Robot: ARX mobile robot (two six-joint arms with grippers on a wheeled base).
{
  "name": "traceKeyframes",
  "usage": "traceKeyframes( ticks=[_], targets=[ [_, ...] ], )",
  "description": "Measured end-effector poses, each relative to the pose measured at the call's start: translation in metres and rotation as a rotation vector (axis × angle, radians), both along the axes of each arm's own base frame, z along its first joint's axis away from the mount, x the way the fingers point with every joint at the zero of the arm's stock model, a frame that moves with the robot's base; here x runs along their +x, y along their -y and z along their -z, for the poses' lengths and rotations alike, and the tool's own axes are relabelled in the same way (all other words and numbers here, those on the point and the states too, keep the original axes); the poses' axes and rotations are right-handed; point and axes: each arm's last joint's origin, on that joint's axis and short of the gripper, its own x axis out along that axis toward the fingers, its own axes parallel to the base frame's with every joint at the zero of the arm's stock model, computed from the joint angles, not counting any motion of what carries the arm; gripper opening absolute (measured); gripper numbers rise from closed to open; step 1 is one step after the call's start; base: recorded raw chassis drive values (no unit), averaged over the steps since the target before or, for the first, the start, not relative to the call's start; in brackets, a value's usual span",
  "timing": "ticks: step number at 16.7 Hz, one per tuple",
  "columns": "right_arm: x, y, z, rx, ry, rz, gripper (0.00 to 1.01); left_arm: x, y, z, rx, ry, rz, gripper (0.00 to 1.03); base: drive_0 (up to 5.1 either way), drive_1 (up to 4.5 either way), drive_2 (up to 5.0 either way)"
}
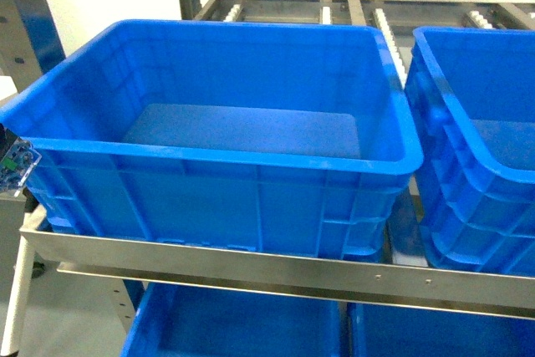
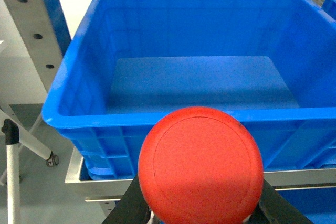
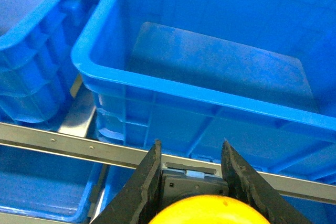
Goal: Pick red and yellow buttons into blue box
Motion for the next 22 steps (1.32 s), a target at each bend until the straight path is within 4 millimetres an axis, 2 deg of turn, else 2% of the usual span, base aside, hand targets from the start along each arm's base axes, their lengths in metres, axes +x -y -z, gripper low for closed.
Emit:
traceKeyframes(
  ticks=[22],
  targets=[
    [-0.0001,0.0002,0.0002,-0.001,-0.003,0.004,0.30,-0.0002,0.0009,-0.0001,-0.001,0.001,0.008,0.24,4.8,-2.26,-2.3]
  ],
)
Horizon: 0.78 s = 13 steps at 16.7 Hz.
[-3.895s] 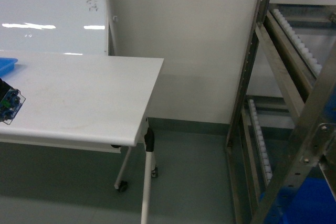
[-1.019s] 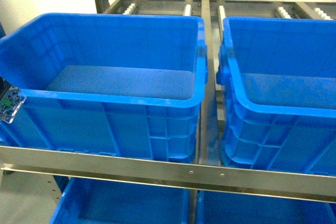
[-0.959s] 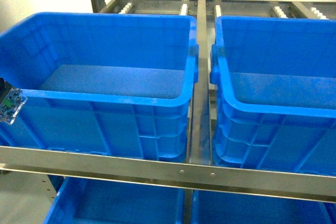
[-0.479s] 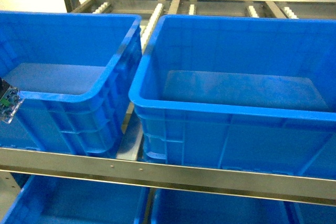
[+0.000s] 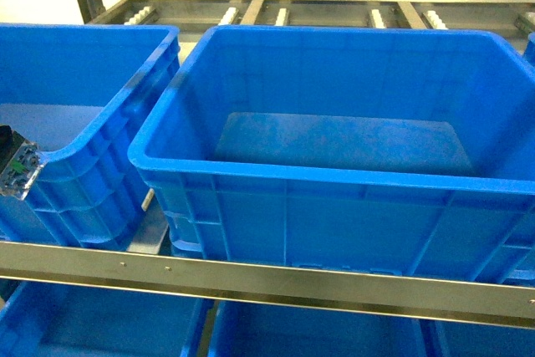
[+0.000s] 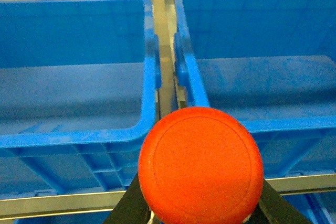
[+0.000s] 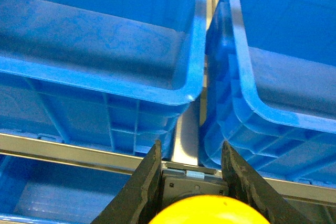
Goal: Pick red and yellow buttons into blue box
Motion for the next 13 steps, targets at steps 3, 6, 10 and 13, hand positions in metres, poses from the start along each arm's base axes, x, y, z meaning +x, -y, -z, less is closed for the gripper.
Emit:
traceKeyframes(
  ticks=[3,6,10,13],
  targets=[
    [0.000,0.000,0.000,0.000,0.002,0.001,0.30,0.000,0.000,0.000,0.000,-0.001,-0.005,0.24,4.8,-2.25,-2.2],
    [0.000,0.000,0.000,0.000,0.003,-0.001,0.30,0.000,-0.001,0.000,0.000,0.002,-0.011,0.24,0.0,1.40,-1.3],
    [0.001,0.000,-0.004,-0.001,0.021,-0.004,0.30,0.000,-0.001,0.001,0.002,-0.004,-0.011,0.24,0.1,4.19,-4.0],
    [-0.002,0.010,-0.012,-0.027,0.058,0.044,0.30,0.000,-0.001,0.001,0.002,-0.005,-0.011,0.24,0.1,4.19,-4.0]
  ],
)
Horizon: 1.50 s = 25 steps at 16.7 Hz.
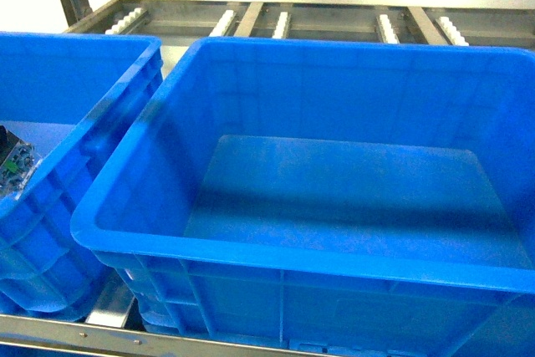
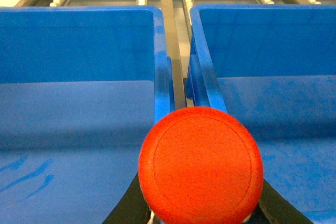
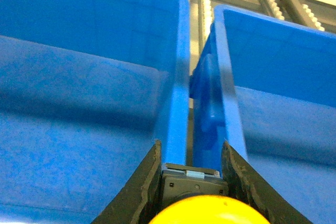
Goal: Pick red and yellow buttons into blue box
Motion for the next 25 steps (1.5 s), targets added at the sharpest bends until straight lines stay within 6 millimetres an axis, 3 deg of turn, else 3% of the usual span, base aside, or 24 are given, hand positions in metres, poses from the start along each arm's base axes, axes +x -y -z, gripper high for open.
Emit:
traceKeyframes(
  ticks=[11,15,18,23,25],
  targets=[
    [0.011,-0.006,-0.029,-0.011,0.018,-0.039,0.30,0.000,0.000,0.000,0.000,0.000,0.000,0.24,0.1,4.19,-4.0],
    [0.039,-0.034,-0.033,0.000,-0.103,-0.163,0.30,0.000,0.000,0.000,0.000,0.001,0.000,0.24,0.1,4.19,-4.0],
    [0.079,-0.066,-0.022,-0.005,-0.254,-0.265,0.30,0.000,0.000,0.000,0.000,0.000,0.000,0.24,0.1,4.19,-4.0],
    [0.150,-0.100,0.009,0.041,-0.550,-0.326,0.30,0.000,0.000,0.000,0.000,0.000,0.000,0.24,0.1,4.19,-4.0],
    [0.161,-0.104,0.021,0.038,-0.596,-0.327,0.30,0.000,0.000,0.000,0.000,0.000,0.000,0.24,0.1,4.19,-4.0]
  ],
)
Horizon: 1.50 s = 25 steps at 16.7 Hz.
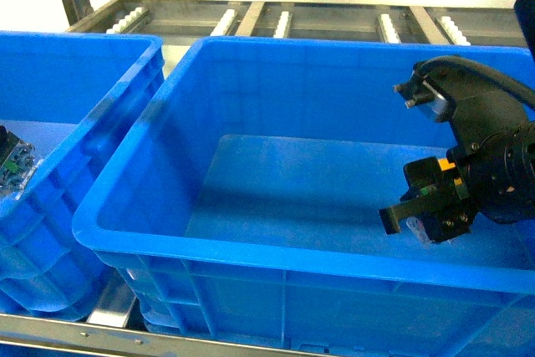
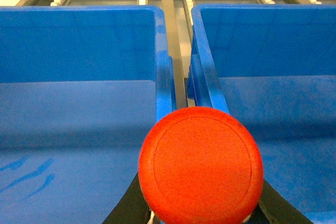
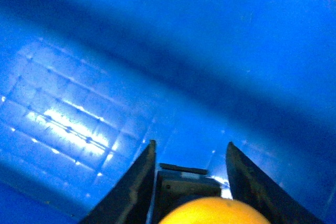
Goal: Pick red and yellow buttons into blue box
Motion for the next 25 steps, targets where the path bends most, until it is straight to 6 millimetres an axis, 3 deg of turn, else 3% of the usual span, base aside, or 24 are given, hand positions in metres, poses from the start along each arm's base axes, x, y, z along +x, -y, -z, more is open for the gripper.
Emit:
traceKeyframes(
  ticks=[1,4,6,8,10,12,14,16,18,25],
  targets=[
    [0.002,0.001,0.000,-0.007,0.015,0.004,0.47,0.000,0.000,0.000,0.000,0.000,0.000,0.24,0.1,4.19,-4.0],
    [0.000,0.011,-0.006,0.013,0.087,0.037,0.80,0.000,0.000,0.000,0.000,0.000,0.001,0.24,0.1,4.19,-4.0],
    [-0.010,0.031,-0.020,0.024,0.199,0.117,1.00,0.000,0.000,0.000,0.000,0.000,0.000,0.24,0.1,4.19,-4.0],
    [-0.029,0.059,-0.038,0.066,0.373,0.219,0.98,0.000,0.000,0.000,0.000,0.000,0.000,0.24,0.0,2.09,-2.0],
    [-0.061,0.083,-0.039,0.115,0.514,0.290,0.98,0.000,0.000,0.000,0.000,0.000,0.000,0.24,0.0,0.00,0.0],
    [-0.091,0.100,-0.034,0.120,0.526,0.332,0.98,0.000,0.000,0.000,0.000,0.000,0.000,0.24,0.0,0.00,0.0],
    [-0.121,0.121,-0.046,0.116,0.589,0.422,0.98,0.000,0.000,0.000,0.000,0.000,0.000,0.24,0.0,0.00,0.0],
    [-0.146,0.128,-0.047,0.101,0.607,0.460,0.98,0.000,0.000,0.000,0.000,0.000,0.000,0.24,0.0,0.00,0.0],
    [-0.167,0.121,-0.038,0.083,0.592,0.431,0.98,0.000,0.000,0.000,0.000,0.000,0.001,0.24,0.0,0.00,0.0],
    [-0.168,0.115,-0.034,0.051,0.592,0.417,0.98,0.005,0.001,-0.008,0.027,0.006,0.006,0.24,0.0,0.00,0.0]
  ],
)
